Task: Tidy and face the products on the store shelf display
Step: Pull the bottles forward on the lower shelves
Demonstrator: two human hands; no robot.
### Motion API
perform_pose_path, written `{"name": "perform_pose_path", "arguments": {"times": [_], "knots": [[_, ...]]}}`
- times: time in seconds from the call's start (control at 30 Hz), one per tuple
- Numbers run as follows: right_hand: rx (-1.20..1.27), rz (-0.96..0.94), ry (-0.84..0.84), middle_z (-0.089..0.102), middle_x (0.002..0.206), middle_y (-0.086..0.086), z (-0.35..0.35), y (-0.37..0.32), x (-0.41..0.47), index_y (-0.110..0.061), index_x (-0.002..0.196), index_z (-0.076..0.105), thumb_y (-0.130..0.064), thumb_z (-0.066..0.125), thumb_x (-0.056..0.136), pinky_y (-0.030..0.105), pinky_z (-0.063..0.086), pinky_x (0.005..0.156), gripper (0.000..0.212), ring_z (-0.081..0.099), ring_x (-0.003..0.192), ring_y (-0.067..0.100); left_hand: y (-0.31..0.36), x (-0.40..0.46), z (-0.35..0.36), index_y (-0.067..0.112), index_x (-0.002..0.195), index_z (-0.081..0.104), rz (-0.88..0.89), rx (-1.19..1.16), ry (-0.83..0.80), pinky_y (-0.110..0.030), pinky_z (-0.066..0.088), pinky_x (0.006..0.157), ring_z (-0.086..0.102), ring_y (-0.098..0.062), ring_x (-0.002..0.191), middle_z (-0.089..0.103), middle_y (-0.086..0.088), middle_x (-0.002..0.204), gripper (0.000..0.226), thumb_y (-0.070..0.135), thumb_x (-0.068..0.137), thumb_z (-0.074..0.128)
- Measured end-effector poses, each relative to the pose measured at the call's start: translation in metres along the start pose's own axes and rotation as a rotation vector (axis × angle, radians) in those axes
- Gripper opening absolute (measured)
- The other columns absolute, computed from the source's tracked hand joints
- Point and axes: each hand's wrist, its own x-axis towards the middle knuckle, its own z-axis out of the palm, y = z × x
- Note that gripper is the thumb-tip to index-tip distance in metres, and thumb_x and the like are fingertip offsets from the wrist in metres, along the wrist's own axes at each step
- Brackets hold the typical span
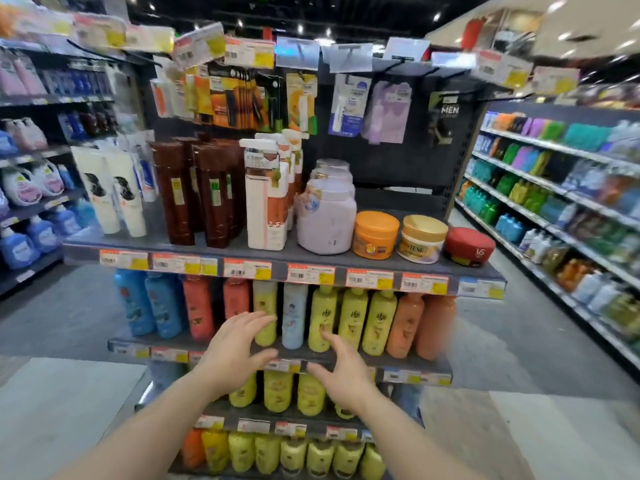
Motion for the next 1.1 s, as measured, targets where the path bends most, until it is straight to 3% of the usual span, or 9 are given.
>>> {"name": "perform_pose_path", "arguments": {"times": [0.27, 0.37, 0.5, 0.6, 0.73, 0.8, 1.0, 1.1], "knots": [[0.102, 0.237, 0.164, 0.043, 0.144, -0.007, -0.019, 0.064, -0.019, -0.029, 0.144, 0.035, -0.038, 0.063, 0.09, 0.026, 0.039, 0.102, 0.062, 0.045, 0.129, 0.014, 0.012, 0.037, 0.064, 0.035, 0.14, 0.041, 0.041, -0.196, -0.189, -0.039, 0.038, 0.11, 0.032, -0.016, 0.138, 0.039, 0.008, 0.148, 0.061, 0.042, 0.085, 0.066], [0.154, 0.288, 0.201, 0.045, 0.144, -0.006, -0.037, 0.099, -0.017, -0.028, 0.143, 0.038, -0.035, 0.065, 0.088, 0.031, 0.037, 0.109, 0.061, 0.042, 0.132, 0.011, 0.034, 0.049, 0.098, 0.034, 0.141, 0.04, 0.04, -0.195, -0.215, -0.035, 0.032, 0.113, 0.035, -0.014, 0.136, 0.039, 0.01, 0.147, 0.061, 0.041, 0.086, 0.065], [0.212, 0.325, 0.226, 0.048, 0.141, -0.006, -0.062, 0.148, -0.015, -0.027, 0.141, 0.041, -0.03, 0.066, 0.088, 0.028, 0.037, 0.107, 0.058, 0.044, 0.13, 0.011, 0.077, 0.076, 0.142, 0.031, 0.143, 0.038, 0.064, -0.195, -0.254, -0.032, 0.029, 0.113, 0.032, -0.013, 0.137, 0.039, 0.008, 0.148, 0.062, 0.04, 0.087, 0.064], [0.215, 0.285, 0.205, 0.05, 0.139, -0.005, -0.09, 0.182, -0.006, -0.023, 0.14, 0.043, -0.028, 0.066, 0.089, 0.023, 0.037, 0.101, 0.056, 0.046, 0.127, 0.01, 0.112, 0.096, 0.165, 0.031, 0.142, 0.039, -0.018, -0.263, -0.202, -0.033, 0.032, 0.111, 0.035, -0.014, 0.136, 0.039, 0.006, 0.148, 0.062, 0.04, 0.087, 0.065], [0.209, 0.186, 0.218, 0.053, 0.118, -0.01, -0.127, 0.205, 0.024, -0.018, 0.135, 0.049, -0.021, 0.067, 0.088, 0.014, 0.035, 0.087, 0.049, 0.052, 0.113, 0.009, 0.147, 0.12, 0.184, 0.029, 0.141, 0.043, -0.13, -0.285, -0.057, -0.041, 0.038, 0.108, 0.038, -0.02, 0.135, 0.044, 0.003, 0.145, 0.058, 0.037, 0.088, 0.065], [0.234, 0.157, 0.202, 0.054, 0.118, -0.011, -0.135, 0.206, 0.04, -0.019, 0.133, 0.05, -0.021, 0.068, 0.088, 0.011, 0.035, 0.085, 0.049, 0.051, 0.112, 0.007, 0.158, 0.125, 0.188, 0.027, 0.139, 0.045, -0.178, -0.289, 0.001, -0.038, 0.039, 0.107, 0.04, -0.021, 0.133, 0.046, 0.001, 0.143, 0.057, 0.036, 0.087, 0.067], [0.181, 0.127, 0.161, 0.052, 0.102, -0.016, -0.117, 0.204, 0.088, -0.024, 0.131, 0.05, -0.03, 0.067, 0.088, 0.024, 0.044, 0.086, 0.046, 0.051, 0.098, 0.003, 0.148, 0.131, 0.209, 0.022, 0.14, 0.044, -0.273, -0.347, 0.03, -0.031, 0.035, 0.108, 0.037, -0.017, 0.136, 0.043, 0.0, 0.147, 0.06, 0.034, 0.086, 0.068], [0.131, 0.202, 0.172, 0.06, 0.113, -0.008, -0.093, 0.216, 0.105, -0.024, 0.136, 0.046, -0.036, 0.066, 0.087, 0.034, 0.05, 0.088, 0.054, 0.059, 0.107, 0.016, 0.127, 0.132, 0.231, 0.02, 0.144, 0.037, -0.323, -0.377, -0.063, -0.032, 0.035, 0.109, 0.036, -0.018, 0.137, 0.04, -0.001, 0.149, 0.067, 0.035, 0.086, 0.067]]}}
